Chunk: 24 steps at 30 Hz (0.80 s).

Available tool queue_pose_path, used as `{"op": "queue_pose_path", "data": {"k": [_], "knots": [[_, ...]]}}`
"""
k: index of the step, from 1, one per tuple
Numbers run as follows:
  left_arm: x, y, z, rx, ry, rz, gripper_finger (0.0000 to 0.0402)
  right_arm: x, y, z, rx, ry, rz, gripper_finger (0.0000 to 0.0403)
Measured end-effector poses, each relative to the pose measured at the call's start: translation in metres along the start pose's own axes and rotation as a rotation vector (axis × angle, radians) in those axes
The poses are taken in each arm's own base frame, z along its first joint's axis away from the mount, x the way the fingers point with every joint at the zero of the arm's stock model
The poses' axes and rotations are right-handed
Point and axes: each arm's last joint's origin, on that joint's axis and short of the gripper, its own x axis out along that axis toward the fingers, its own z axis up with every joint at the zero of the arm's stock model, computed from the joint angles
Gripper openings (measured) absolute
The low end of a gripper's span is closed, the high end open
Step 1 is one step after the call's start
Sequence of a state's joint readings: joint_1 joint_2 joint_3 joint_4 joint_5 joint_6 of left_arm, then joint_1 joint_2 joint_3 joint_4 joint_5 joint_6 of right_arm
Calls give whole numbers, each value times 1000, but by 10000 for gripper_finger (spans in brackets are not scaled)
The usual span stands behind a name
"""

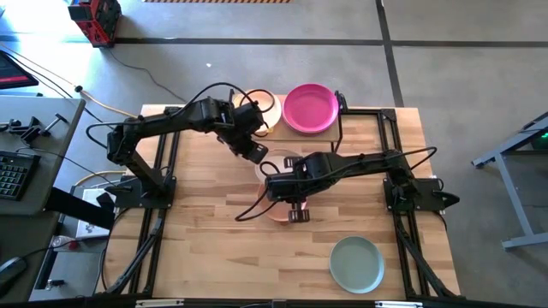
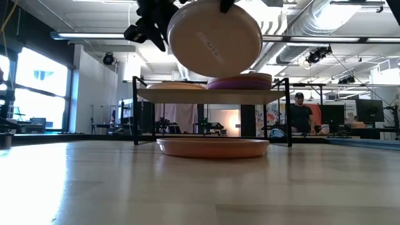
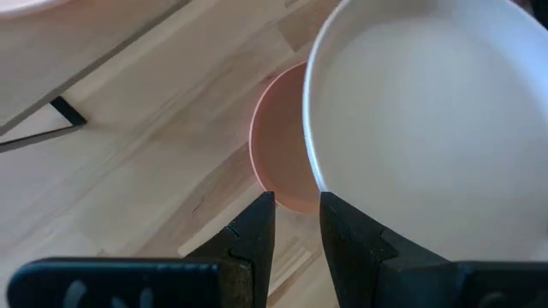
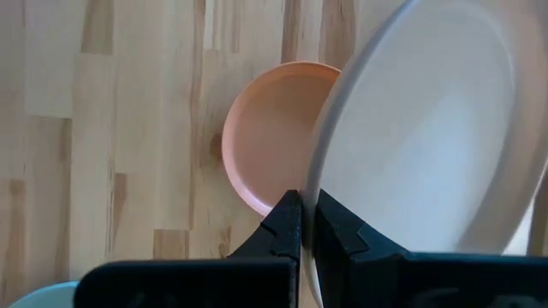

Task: Place and stack plates onto a shelf
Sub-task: Stack the white plate on top of the white plate

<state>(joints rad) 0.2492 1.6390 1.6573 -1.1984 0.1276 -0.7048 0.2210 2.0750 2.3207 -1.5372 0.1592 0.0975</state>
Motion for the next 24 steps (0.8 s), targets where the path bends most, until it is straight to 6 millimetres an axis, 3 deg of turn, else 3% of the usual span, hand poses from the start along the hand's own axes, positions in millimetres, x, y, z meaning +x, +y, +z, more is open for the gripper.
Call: {"op": "queue_pose_path", "data": {"k": [24], "knots": [[-2, -5, 0, 30, -13, -38, 85, 1, -8, 4, 22, -32, -45, 0]]}}
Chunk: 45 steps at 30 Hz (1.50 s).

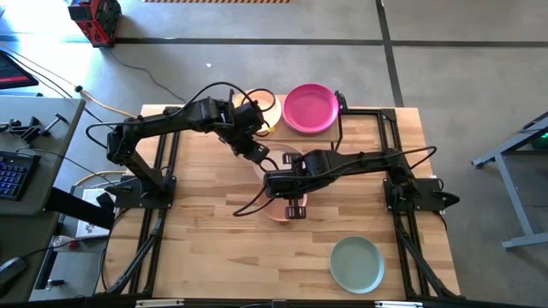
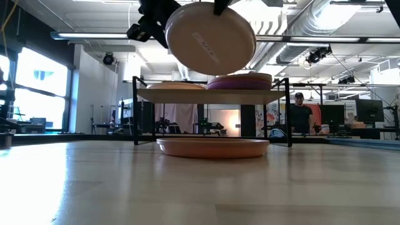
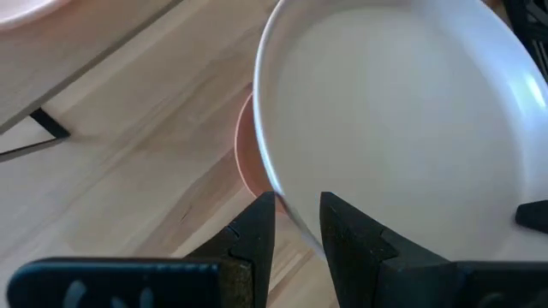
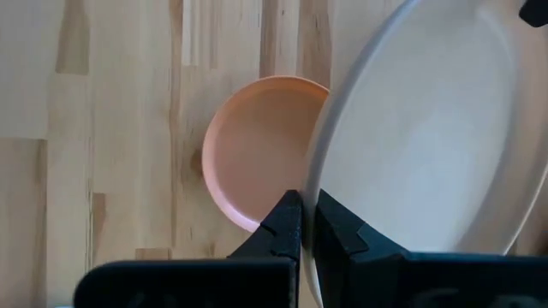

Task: Place and stack plates onto a shelf
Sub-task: Stack the white plate on top of the white plate

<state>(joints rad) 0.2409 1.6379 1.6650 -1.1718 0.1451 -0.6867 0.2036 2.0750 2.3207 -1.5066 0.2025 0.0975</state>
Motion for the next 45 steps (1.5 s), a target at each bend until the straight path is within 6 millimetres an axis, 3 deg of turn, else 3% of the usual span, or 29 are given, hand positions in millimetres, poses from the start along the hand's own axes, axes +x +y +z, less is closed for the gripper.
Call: {"op": "queue_pose_path", "data": {"k": [14, 29, 41, 45], "knots": [[0, 0, 0, 0, 4, -3, 82, 0, -1, -1, 26, 1, -51, 0], [0, -1, 0, 9, 2, -16, 6, 0, -1, 2, 38, -19, -42, 0], [1, -1, 0, 33, -30, 27, 2, 0, -1, 3, 67, -31, -38, 0], [1, -1, 0, 38, -32, 35, 1, 0, -1, 3, 74, -30, -34, 17]]}}
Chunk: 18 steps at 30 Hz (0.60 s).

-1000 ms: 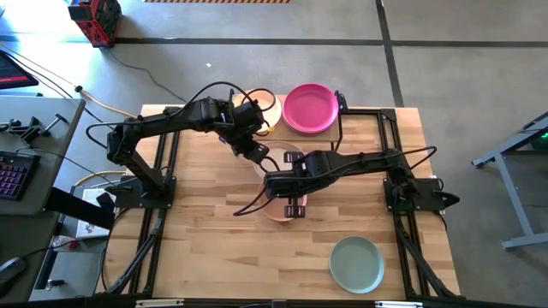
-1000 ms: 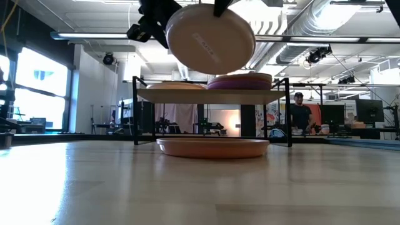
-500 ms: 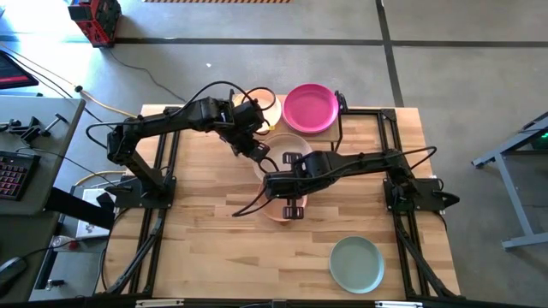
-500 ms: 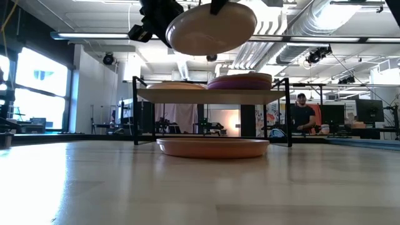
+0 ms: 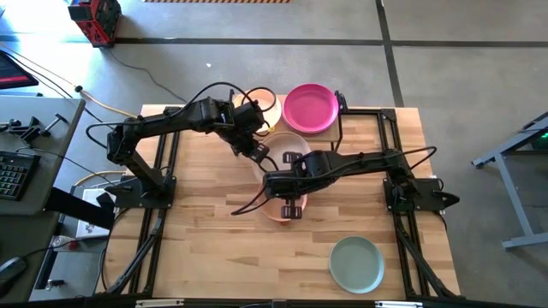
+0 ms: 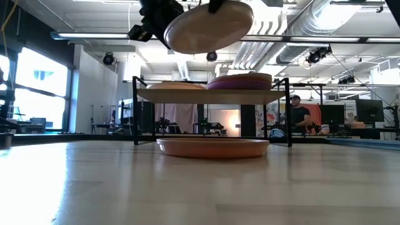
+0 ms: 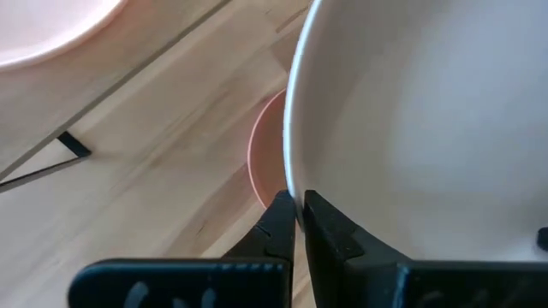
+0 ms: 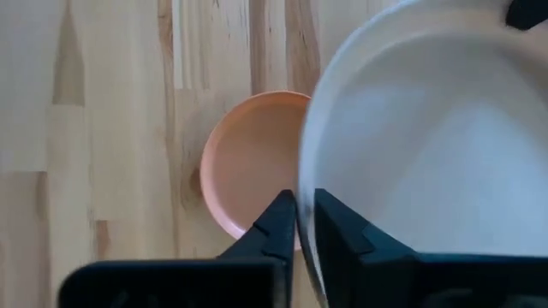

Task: Place and stack plates onto a shelf
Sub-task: Stack the white plate on top of the white plate

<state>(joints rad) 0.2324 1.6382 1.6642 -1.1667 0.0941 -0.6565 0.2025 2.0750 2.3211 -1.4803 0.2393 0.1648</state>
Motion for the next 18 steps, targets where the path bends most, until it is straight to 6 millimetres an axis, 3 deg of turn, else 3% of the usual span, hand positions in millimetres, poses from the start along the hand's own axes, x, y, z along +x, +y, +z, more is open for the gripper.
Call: {"op": "queue_pose_path", "data": {"k": [10, 18], "knots": [[0, 0, -1, 37, -5, 16, 1, -4, -1, -1, 40, -9, -2, 118], [-1, 11, 5, 47, 5, 42, 1, -26, -9, -7, 58, -53, -13, 138]]}}
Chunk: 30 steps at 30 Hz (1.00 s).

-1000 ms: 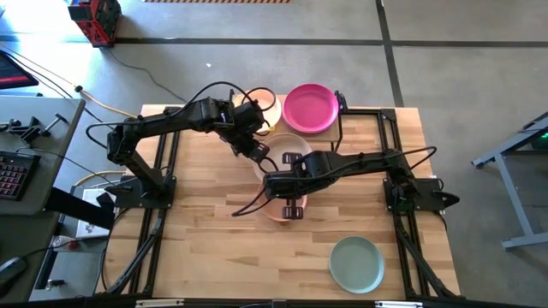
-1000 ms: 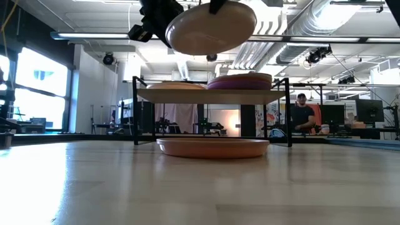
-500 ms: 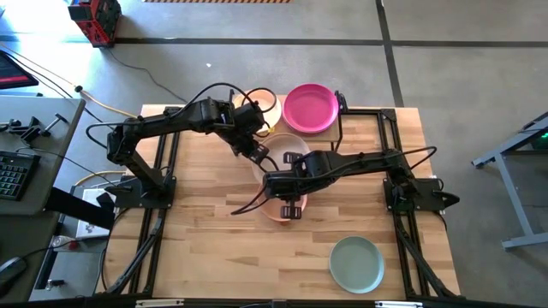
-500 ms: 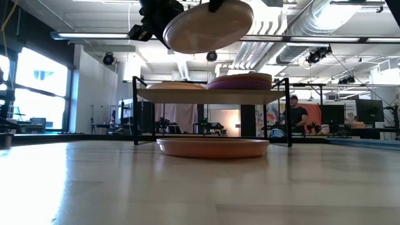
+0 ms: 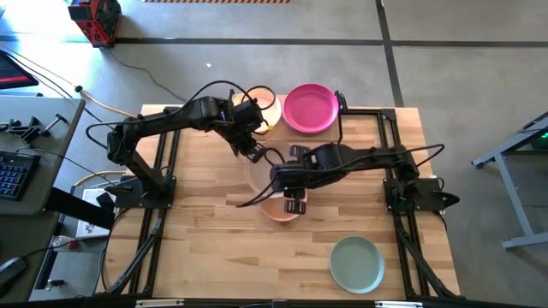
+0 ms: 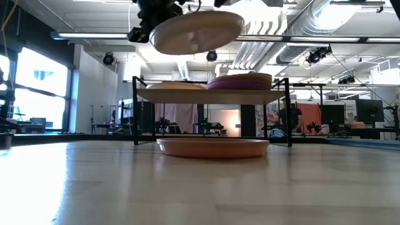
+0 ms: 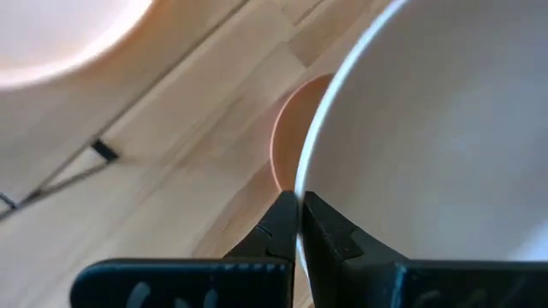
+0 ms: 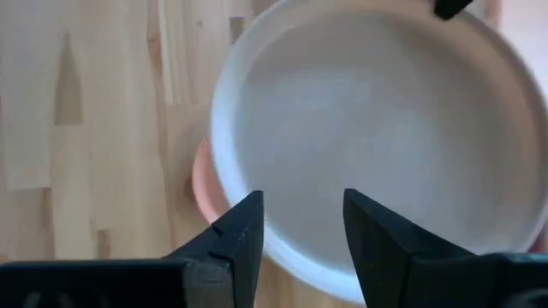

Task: Place and stack plates onto a shelf
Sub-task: Stack the white plate on top of the white plate

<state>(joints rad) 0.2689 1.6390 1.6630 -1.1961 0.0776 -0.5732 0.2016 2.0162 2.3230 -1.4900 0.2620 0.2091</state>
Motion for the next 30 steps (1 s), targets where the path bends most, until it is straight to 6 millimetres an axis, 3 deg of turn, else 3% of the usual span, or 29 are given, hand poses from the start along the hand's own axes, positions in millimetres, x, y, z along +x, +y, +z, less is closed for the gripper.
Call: {"op": "queue_pose_path", "data": {"k": [9, 19, 30], "knots": [[-3, 29, 18, -13, -38, 28, 1, -28, -23, -7, 36, -77, -117, 138], [-13, 81, 40, -121, -84, 79, 1, -58, -71, -16, 92, -149, -276, 138], [-60, 134, 63, -230, -254, 124, 0, -55, -126, -19, 124, -104, -364, 138]]}}
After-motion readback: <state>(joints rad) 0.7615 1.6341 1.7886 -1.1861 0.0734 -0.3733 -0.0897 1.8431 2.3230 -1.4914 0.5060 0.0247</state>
